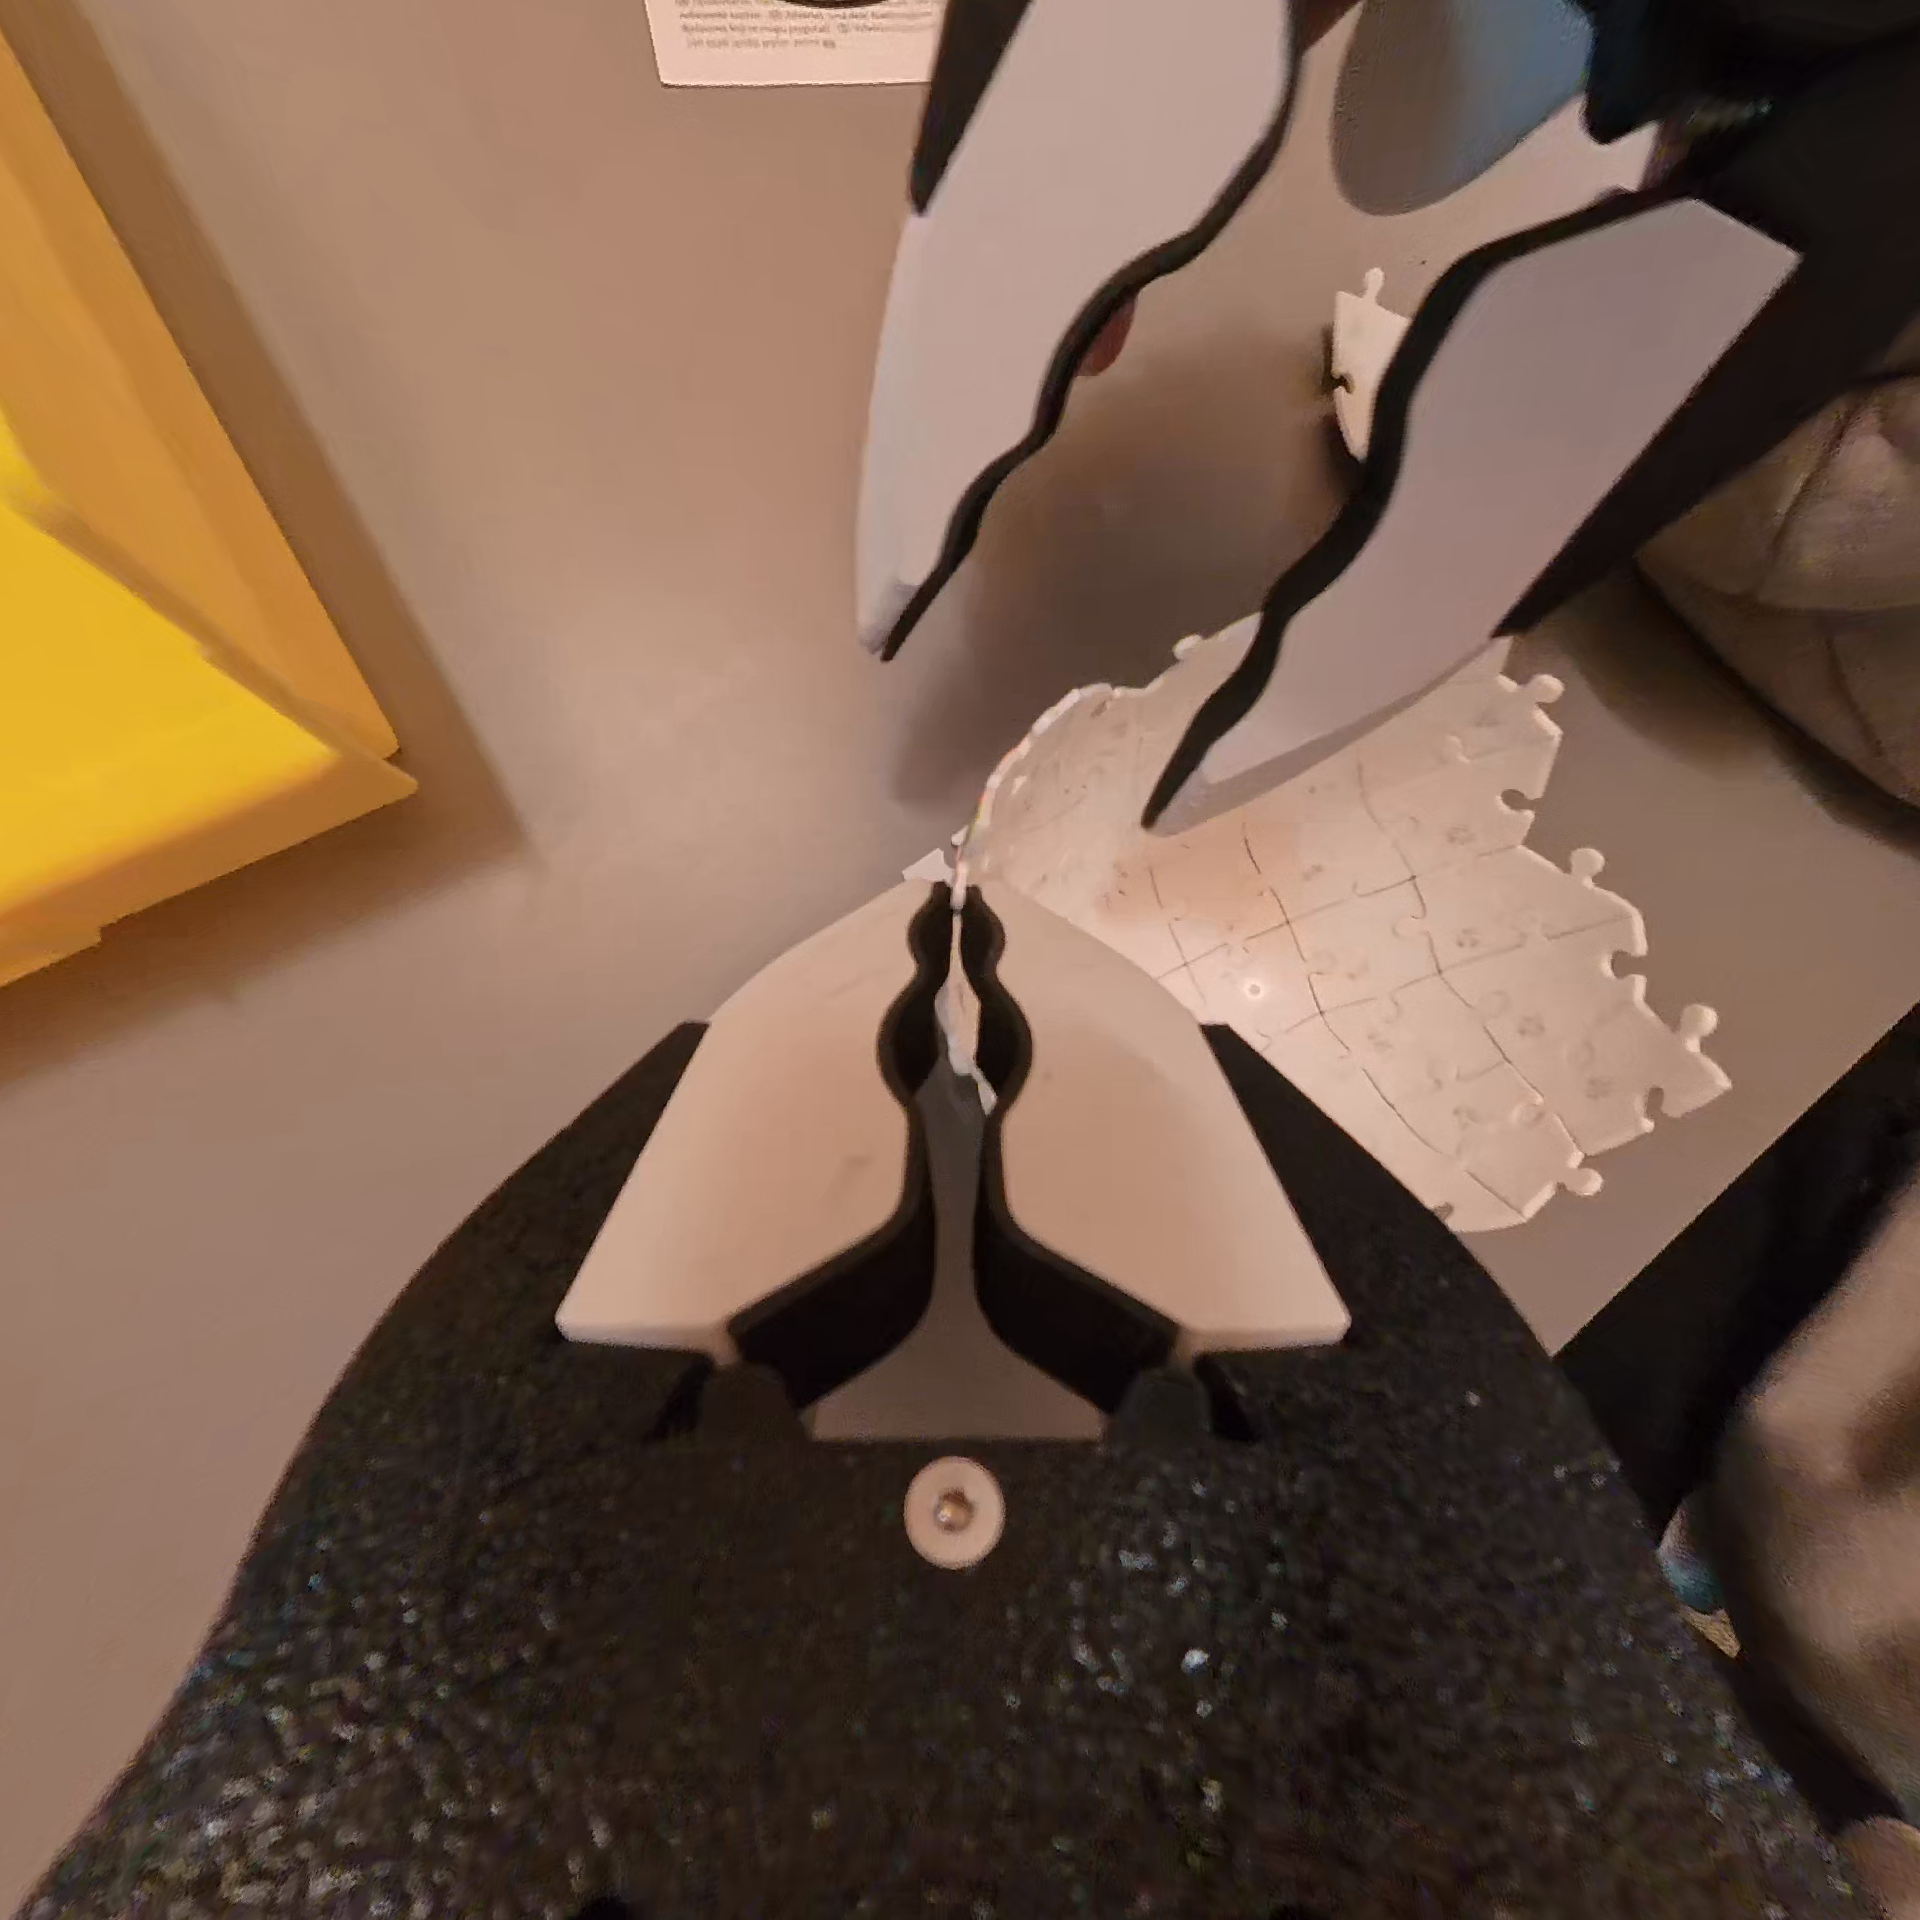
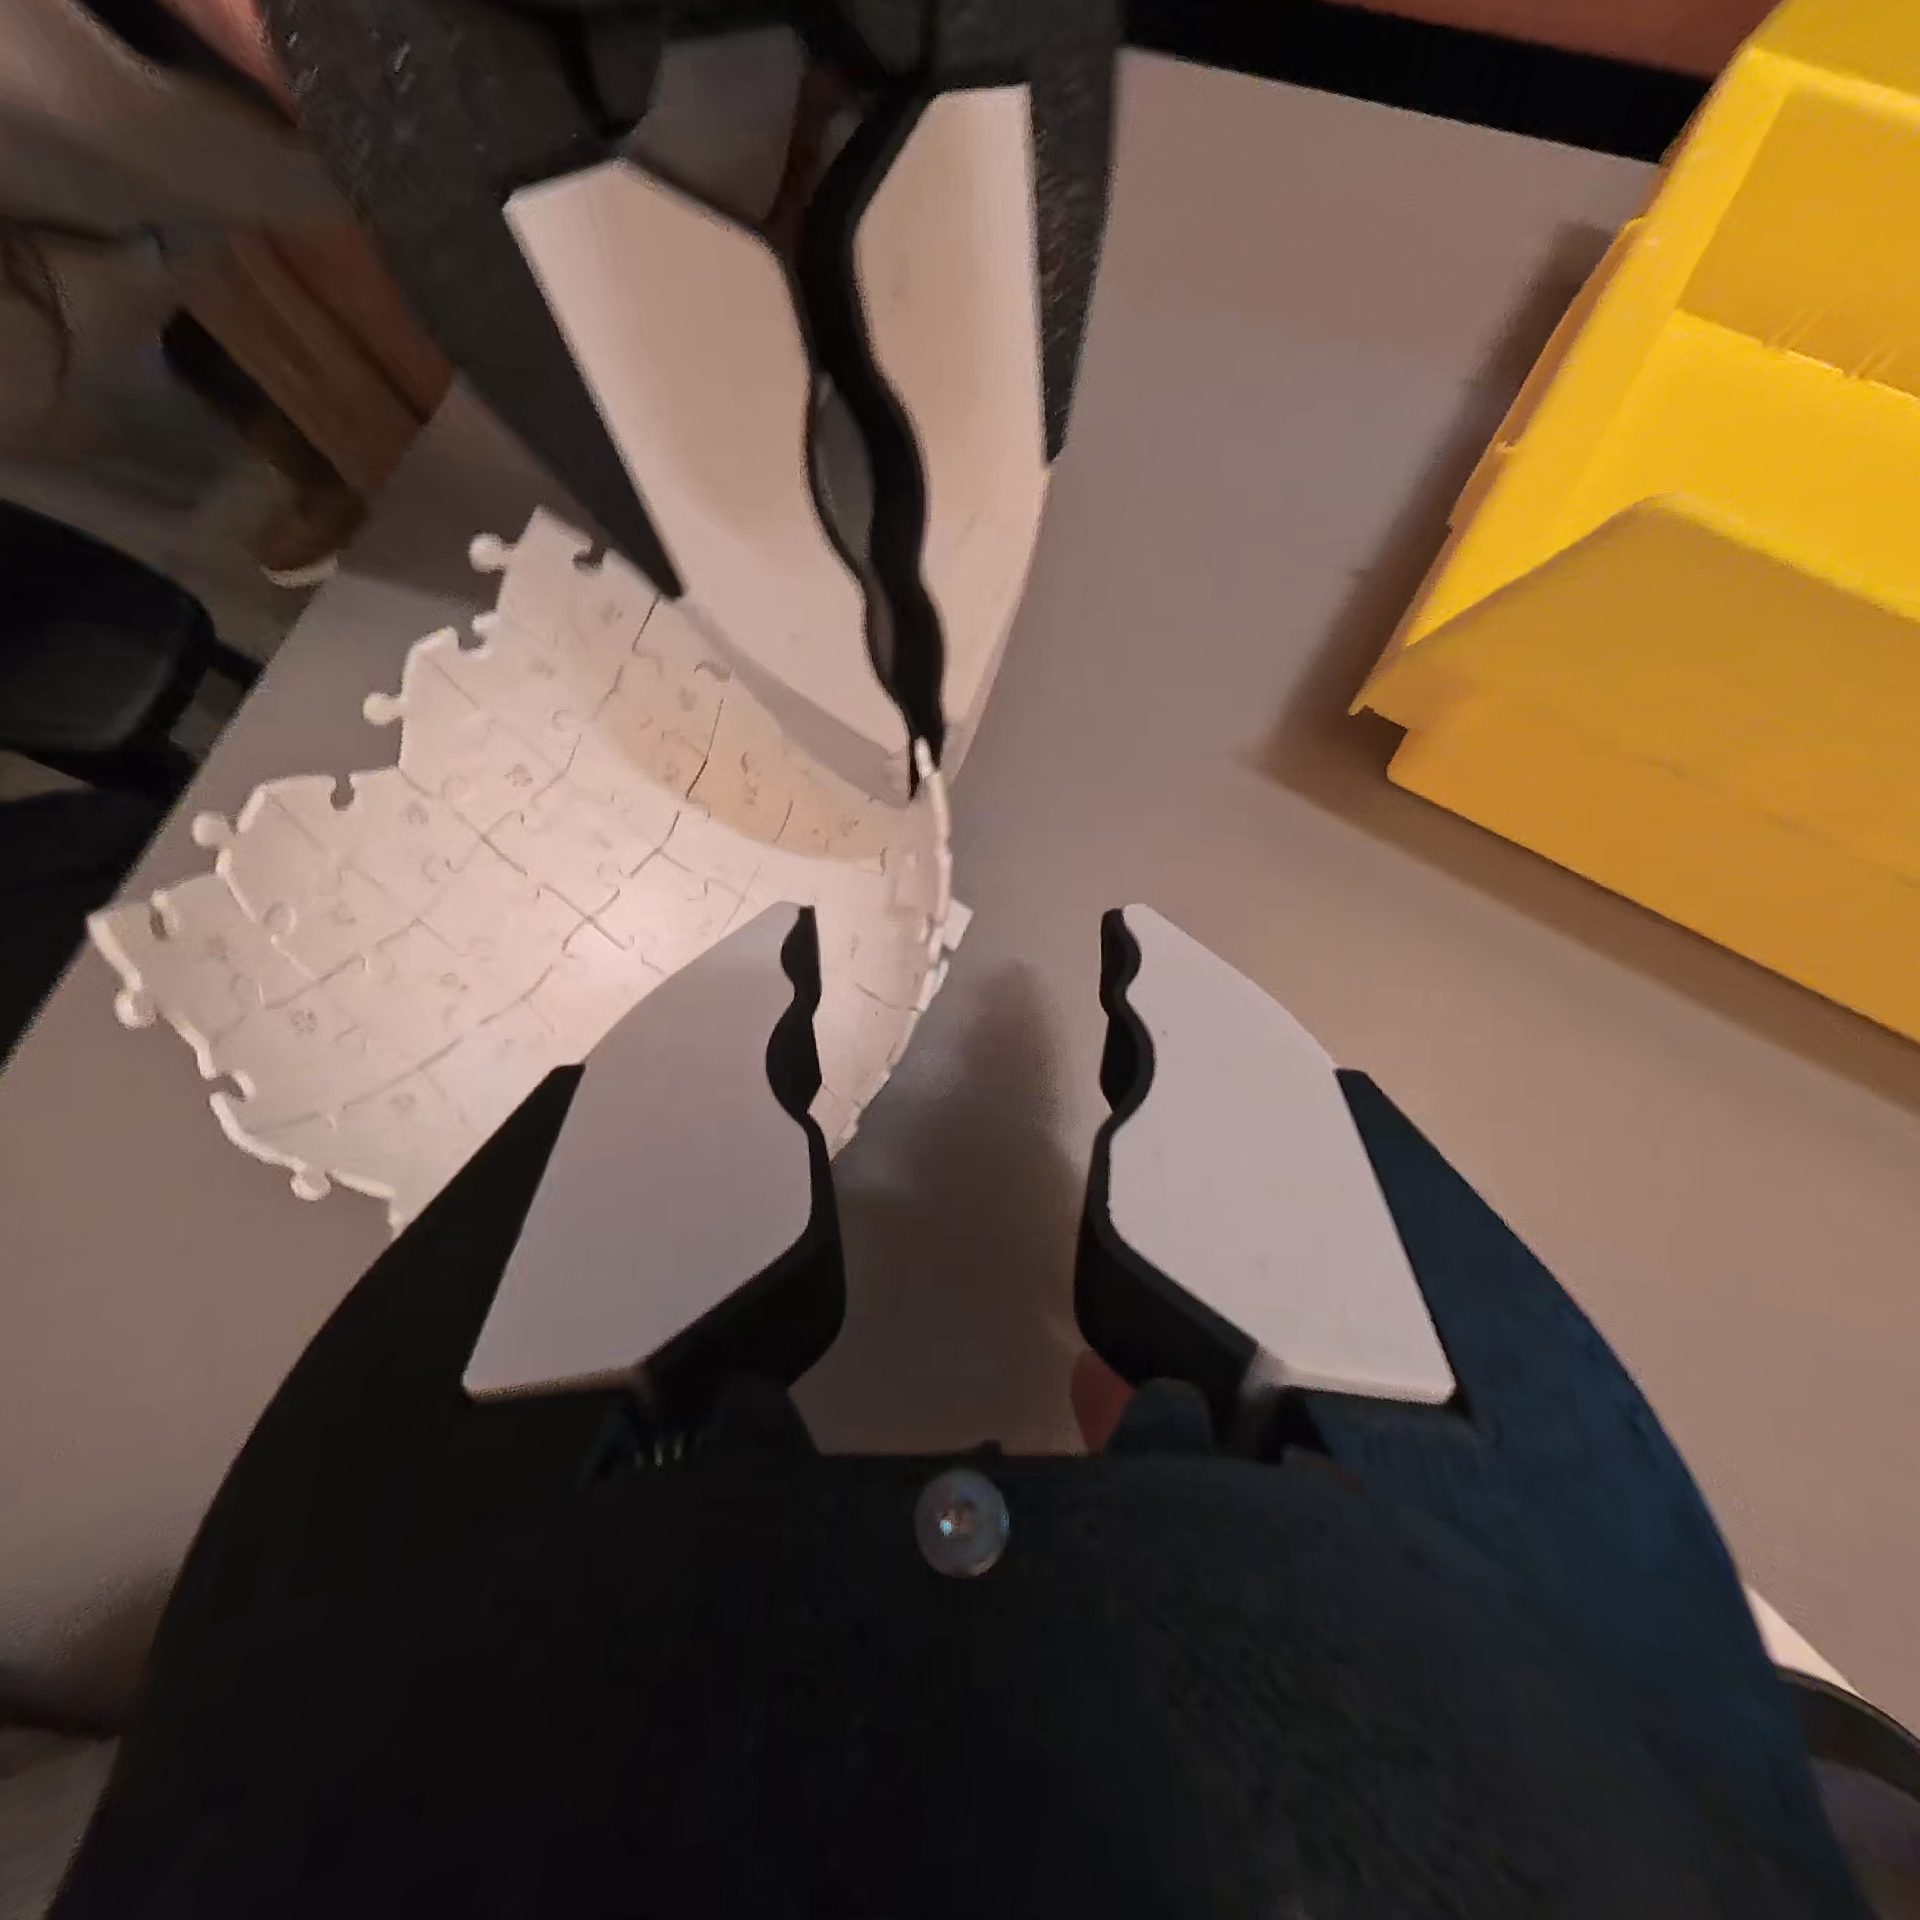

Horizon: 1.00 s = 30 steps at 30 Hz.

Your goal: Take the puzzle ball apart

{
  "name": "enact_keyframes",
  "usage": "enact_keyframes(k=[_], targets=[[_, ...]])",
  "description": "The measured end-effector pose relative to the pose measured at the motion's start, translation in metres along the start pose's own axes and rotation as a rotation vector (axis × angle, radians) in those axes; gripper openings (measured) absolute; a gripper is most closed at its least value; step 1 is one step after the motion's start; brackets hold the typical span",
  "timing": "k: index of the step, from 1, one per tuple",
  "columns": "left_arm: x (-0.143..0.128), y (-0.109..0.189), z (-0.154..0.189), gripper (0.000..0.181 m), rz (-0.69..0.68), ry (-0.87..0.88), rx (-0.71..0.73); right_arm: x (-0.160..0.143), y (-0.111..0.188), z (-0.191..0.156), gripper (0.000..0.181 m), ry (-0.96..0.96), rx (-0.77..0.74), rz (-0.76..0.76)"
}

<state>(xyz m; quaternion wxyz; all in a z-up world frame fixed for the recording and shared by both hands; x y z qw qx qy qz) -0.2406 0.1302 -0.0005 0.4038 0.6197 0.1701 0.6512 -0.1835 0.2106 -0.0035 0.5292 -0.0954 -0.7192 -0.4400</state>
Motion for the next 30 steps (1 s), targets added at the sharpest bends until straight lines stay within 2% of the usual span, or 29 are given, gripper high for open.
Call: enact_keyframes(k=[4,7,16,25,30], targets=[[-0.001,-0.001,0.0,0.001,-0.014,-0.046,0.004,0.006,-0.001,0.005,0.043,-0.126,0.099,0.075],[0.0,-0.001,0.0,0.001,-0.011,-0.057,0.001,-0.002,-0.002,-0.001,0.042,-0.145,0.183,0.0],[-0.001,-0.004,-0.001,0.001,-0.02,-0.09,0.0,-0.007,-0.008,0.007,0.035,-0.173,0.18,-0.11],[-0.003,-0.005,-0.006,0.001,-0.023,-0.085,-0.004,-0.003,-0.013,0.014,0.034,-0.233,0.279,-0.236],[-0.005,-0.005,-0.009,0.001,-0.012,-0.068,-0.006,-0.006,-0.026,0.012,0.022,-0.237,0.318,-0.31]])
Point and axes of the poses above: each gripper's, where its closed fingertips meet, y back along the fingers, x out of its top, z = x × y across the jaws, the point moved 6 cm from there along y, back along the fingers, and after that the axes turned 10 degrees about z, right-handed, at the moved point
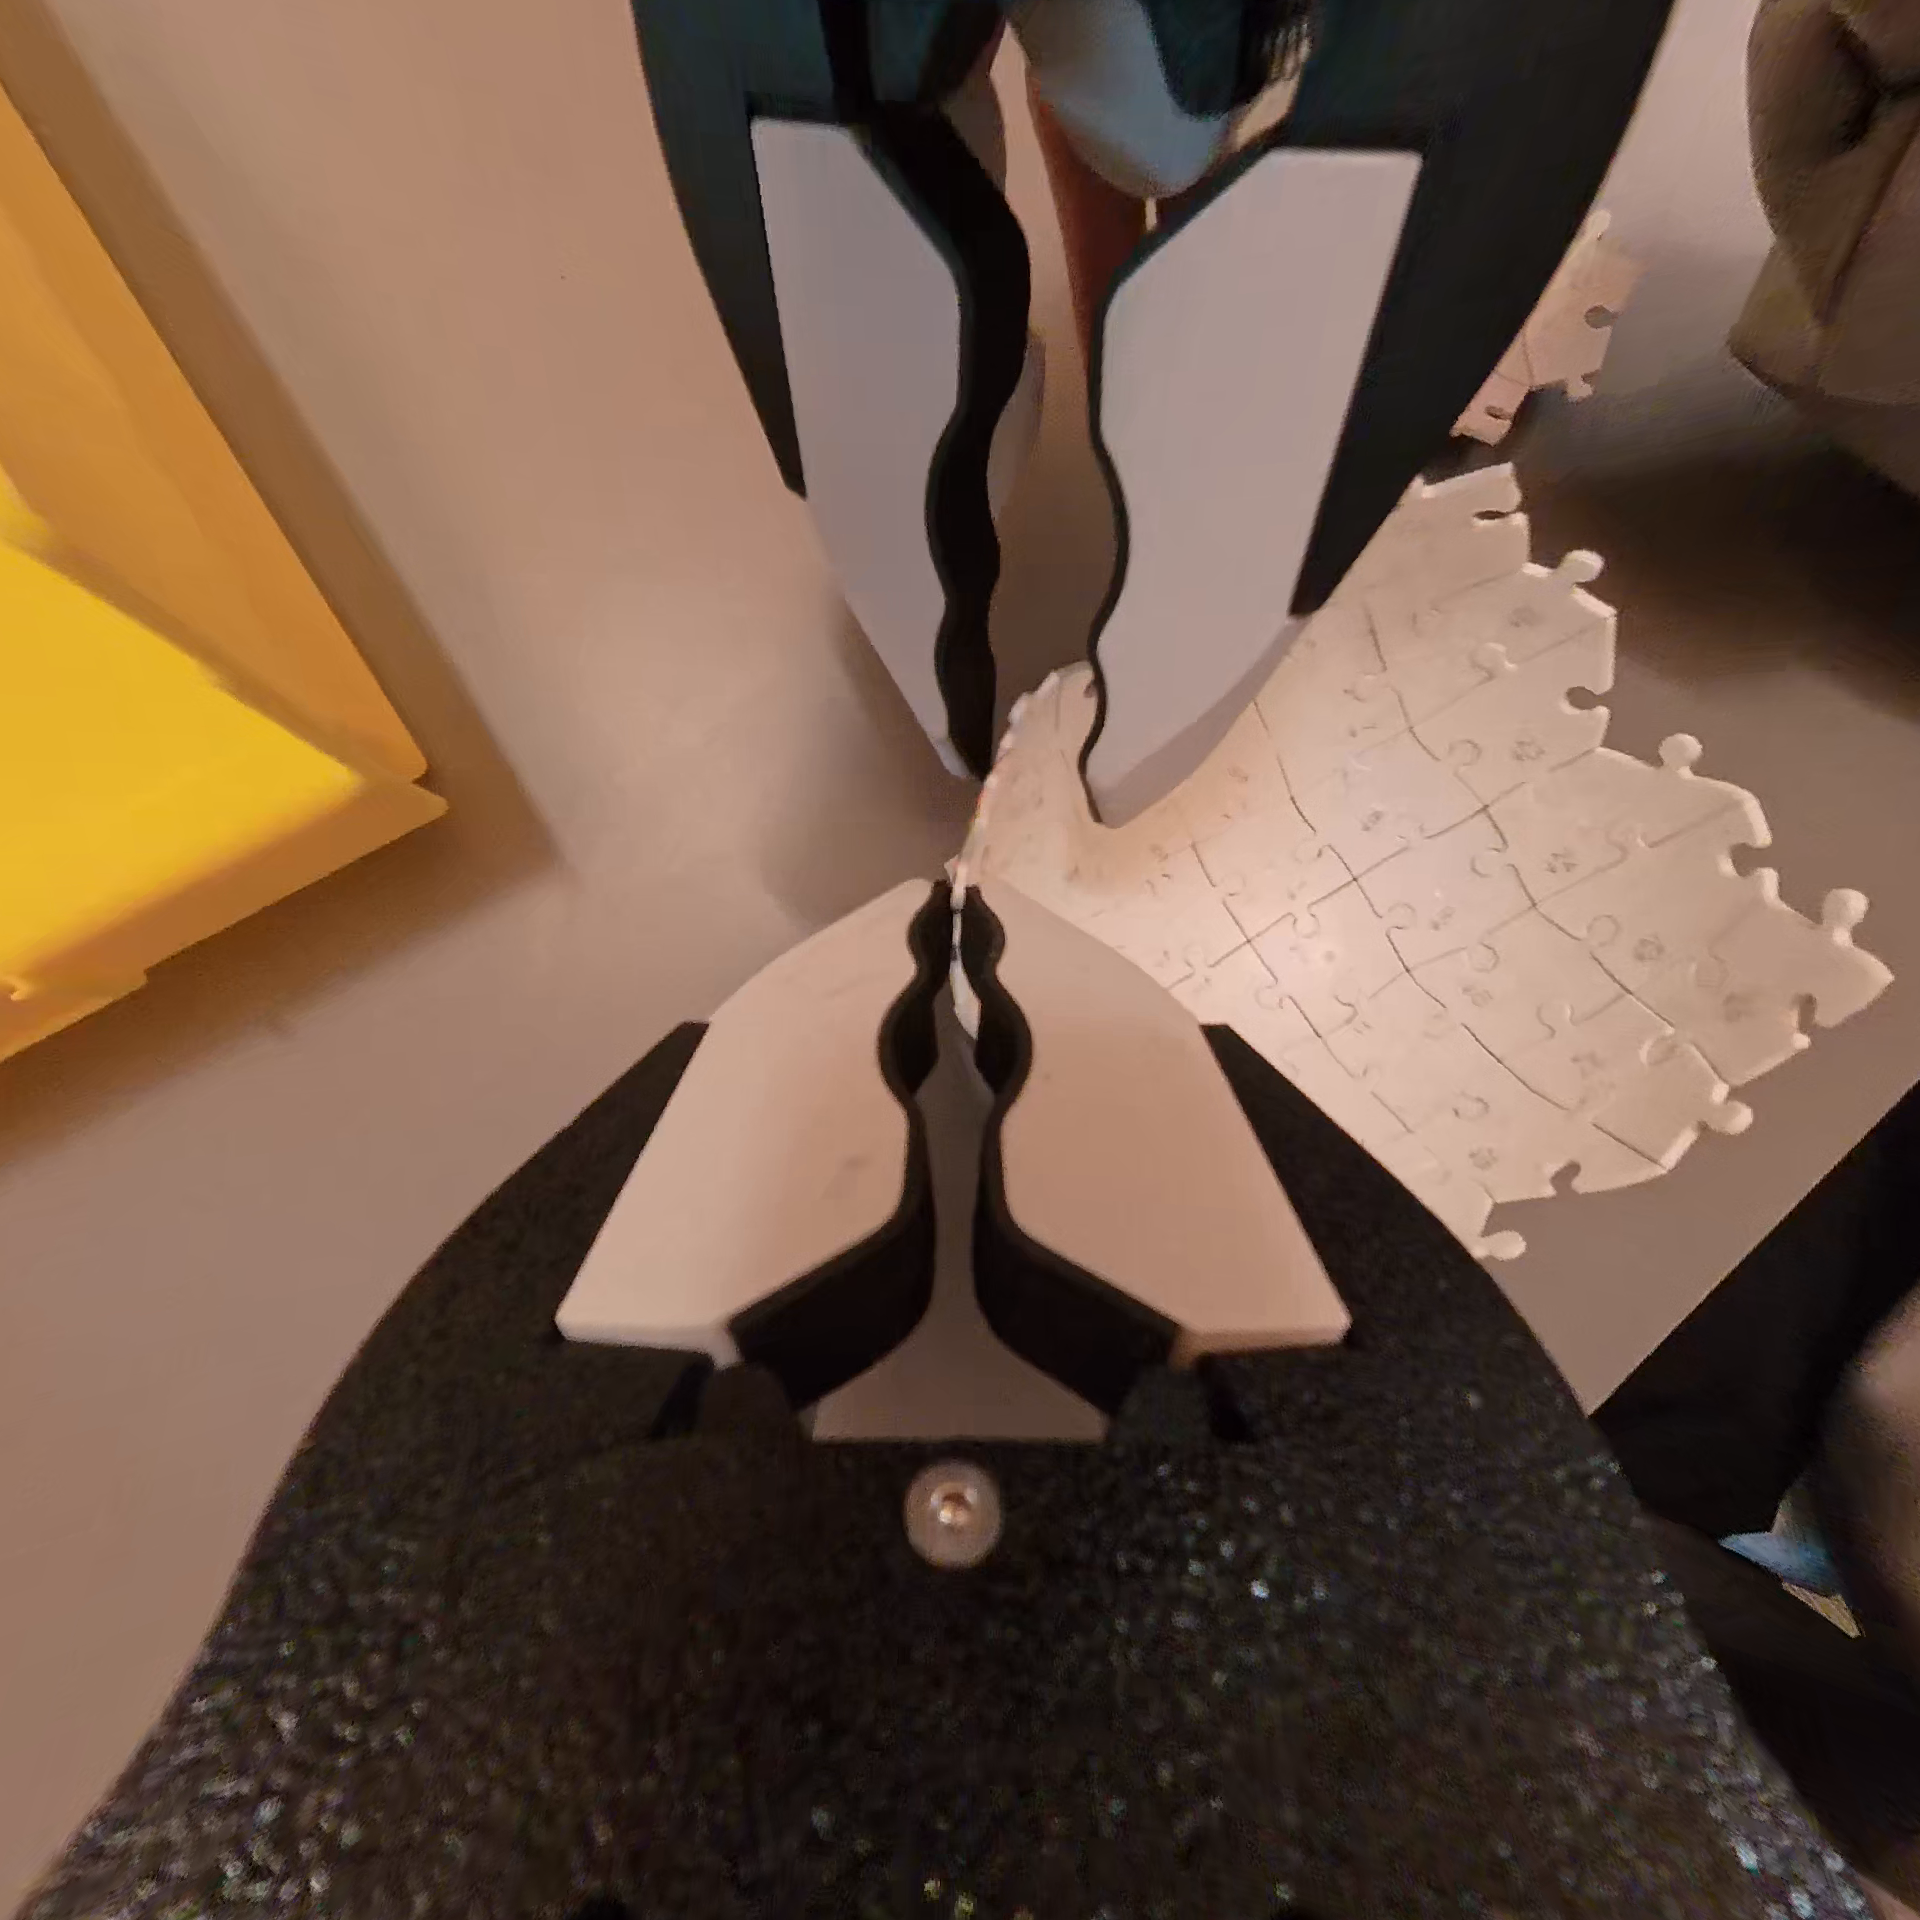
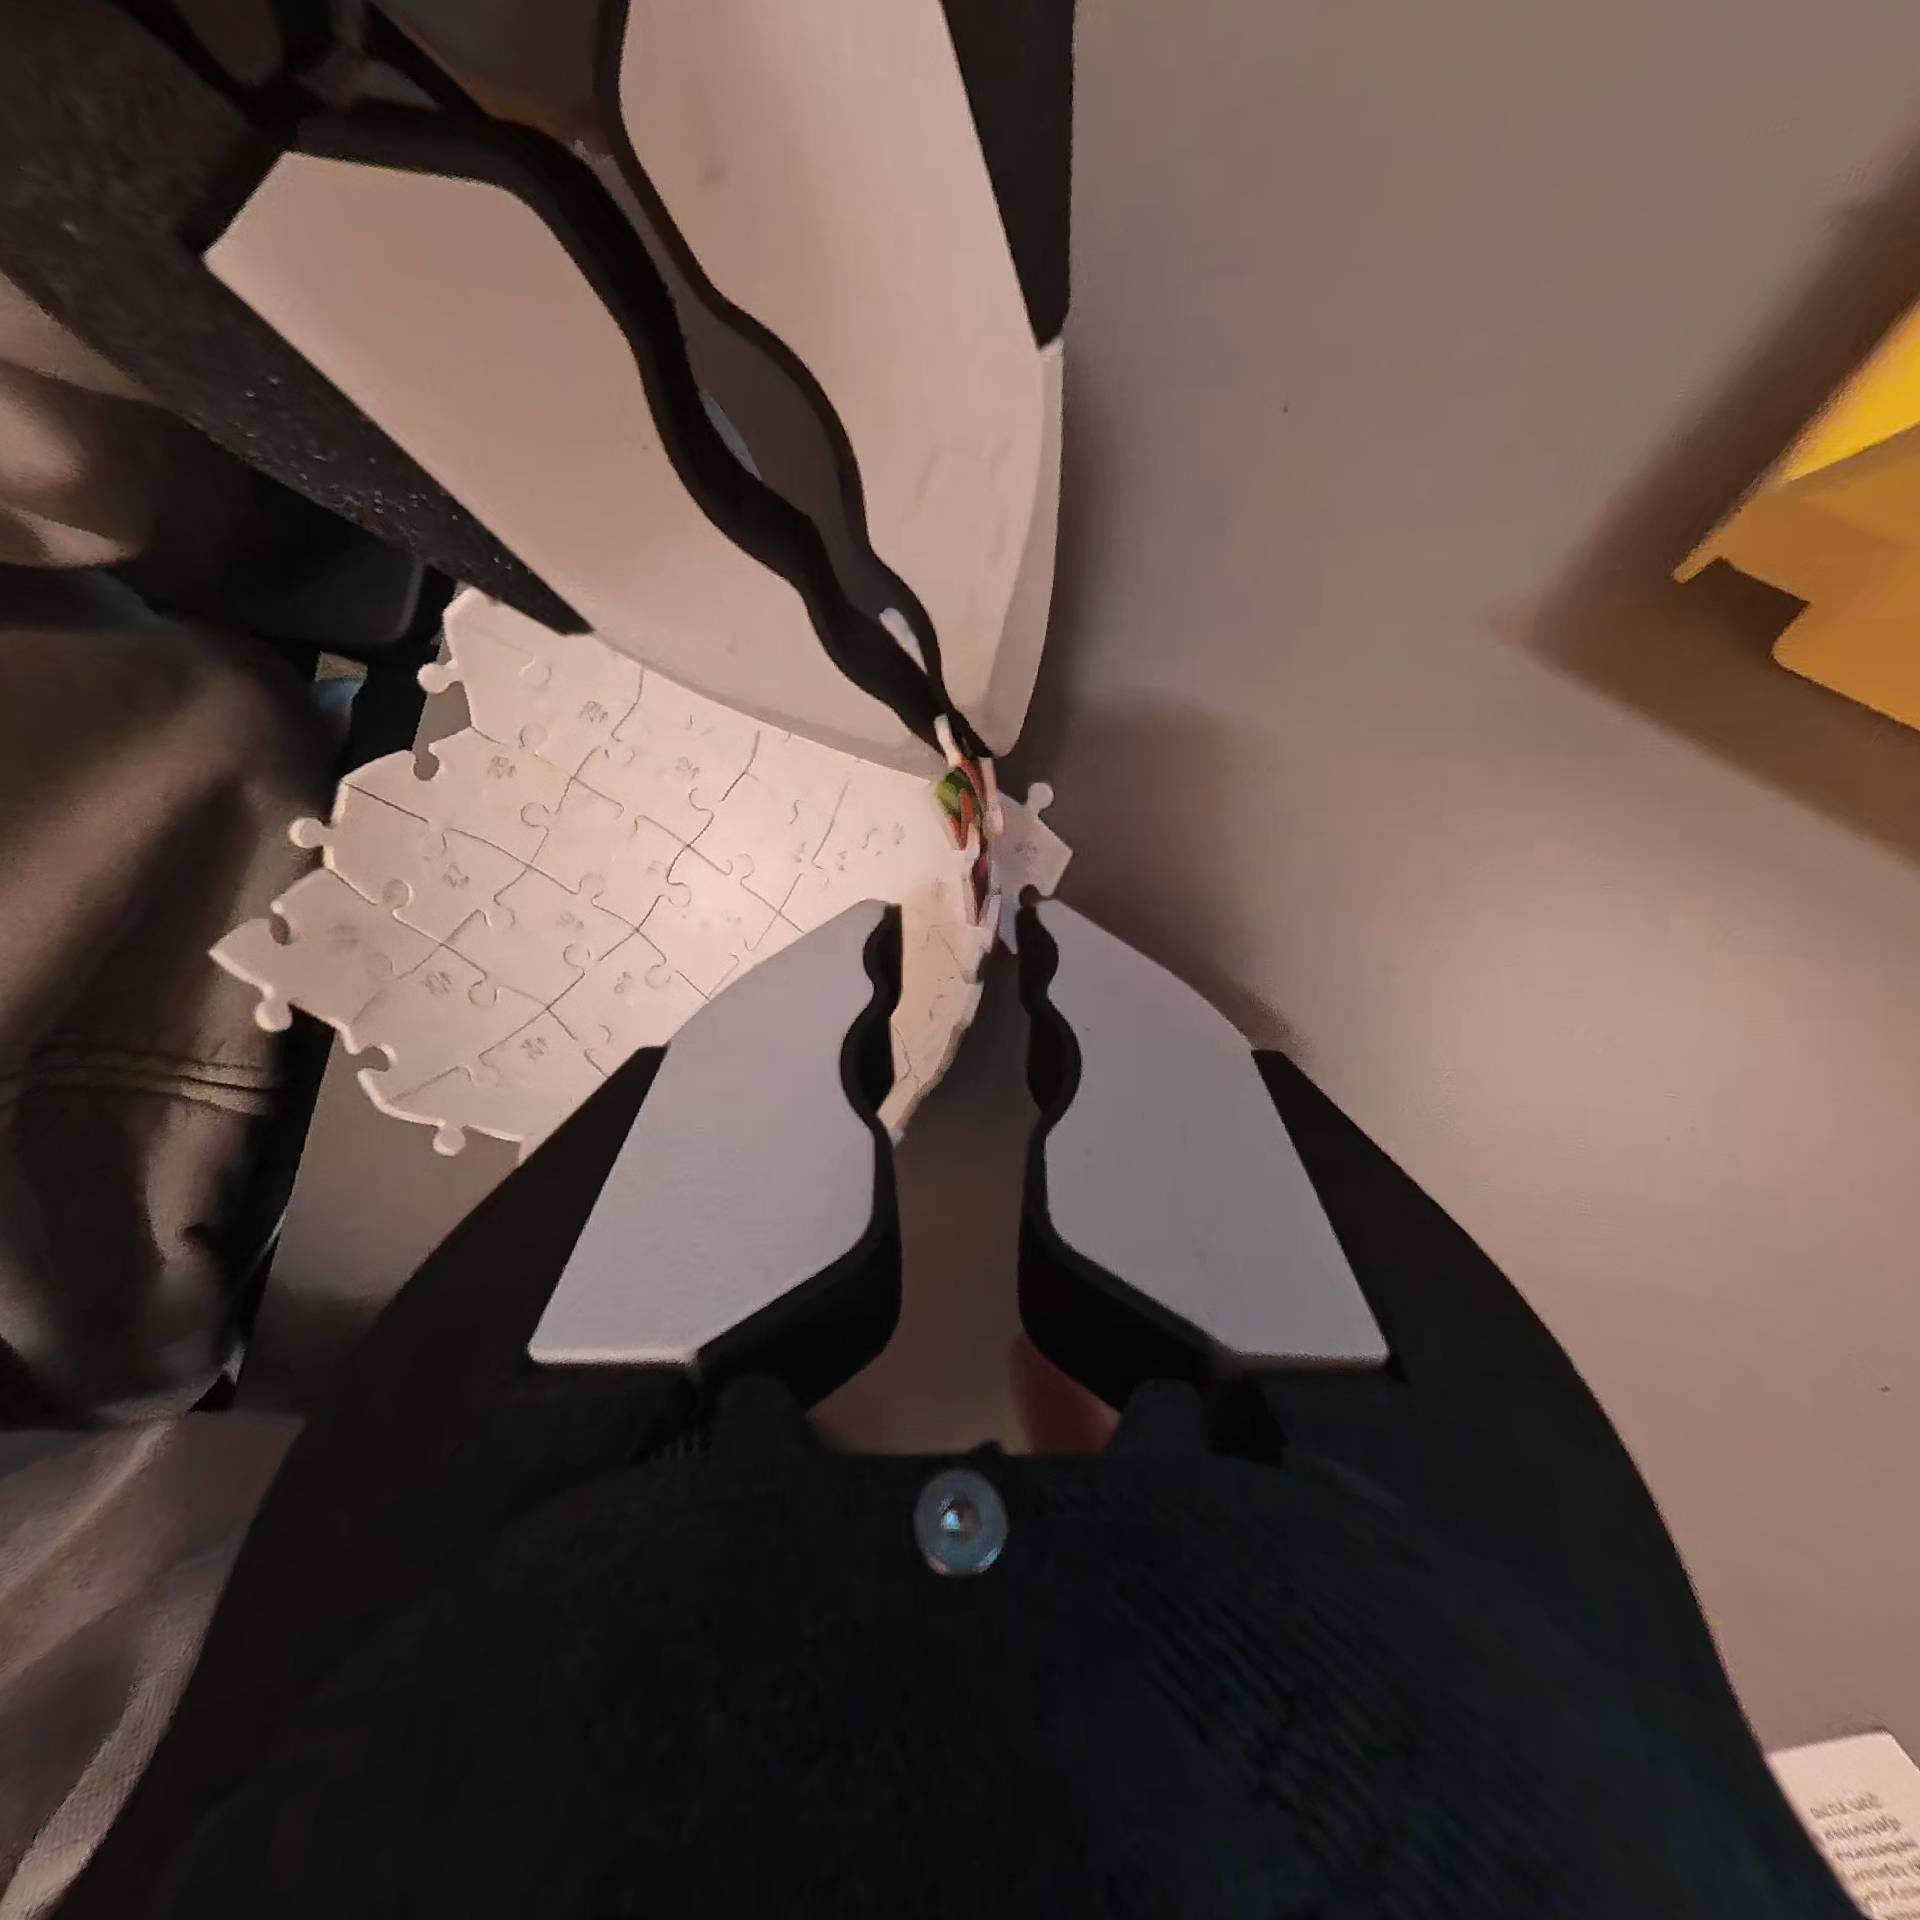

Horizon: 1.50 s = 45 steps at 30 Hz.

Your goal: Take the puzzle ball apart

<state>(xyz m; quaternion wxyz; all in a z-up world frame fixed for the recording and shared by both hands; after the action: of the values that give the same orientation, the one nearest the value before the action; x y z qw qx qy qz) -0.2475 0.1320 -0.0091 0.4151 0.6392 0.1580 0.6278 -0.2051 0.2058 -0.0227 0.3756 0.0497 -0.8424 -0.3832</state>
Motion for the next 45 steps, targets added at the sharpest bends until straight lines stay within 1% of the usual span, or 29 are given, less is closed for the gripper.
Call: enact_keyframes(k=[5,11,18,25,37,39,43,45], targets=[[0.0,0.001,0.001,0.001,-0.003,-0.013,0.0,0.0,0.002,0.002,0.012,-0.013,0.006,-0.044],[0.001,0.0,0.001,0.001,0.008,-0.015,-0.005,0.006,0.007,0.001,0.011,-0.013,0.007,-0.02],[0.002,-0.001,0.0,0.001,0.014,-0.013,-0.006,0.009,0.0,0.003,0.007,0.008,-0.009,-0.031],[-0.002,-0.001,0.001,0.001,-0.009,-0.002,-0.01,0.009,-0.005,0.003,0.006,0.04,-0.015,-0.037],[-0.005,0.002,0.0,0.001,-0.02,0.023,-0.016,0.011,-0.008,0.002,0.004,0.106,-0.037,-0.041],[-0.006,0.004,0.001,0.007,-0.02,0.059,-0.036,0.011,-0.009,0.001,0.004,0.114,-0.046,-0.038],[-0.01,0.009,-0.002,0.016,0.036,0.16,-0.09,0.011,-0.008,0.001,0.004,0.113,-0.055,-0.032],[-0.013,0.009,-0.006,0.015,0.051,0.197,-0.086,0.01,-0.008,0.002,0.004,0.11,-0.06,-0.034]])
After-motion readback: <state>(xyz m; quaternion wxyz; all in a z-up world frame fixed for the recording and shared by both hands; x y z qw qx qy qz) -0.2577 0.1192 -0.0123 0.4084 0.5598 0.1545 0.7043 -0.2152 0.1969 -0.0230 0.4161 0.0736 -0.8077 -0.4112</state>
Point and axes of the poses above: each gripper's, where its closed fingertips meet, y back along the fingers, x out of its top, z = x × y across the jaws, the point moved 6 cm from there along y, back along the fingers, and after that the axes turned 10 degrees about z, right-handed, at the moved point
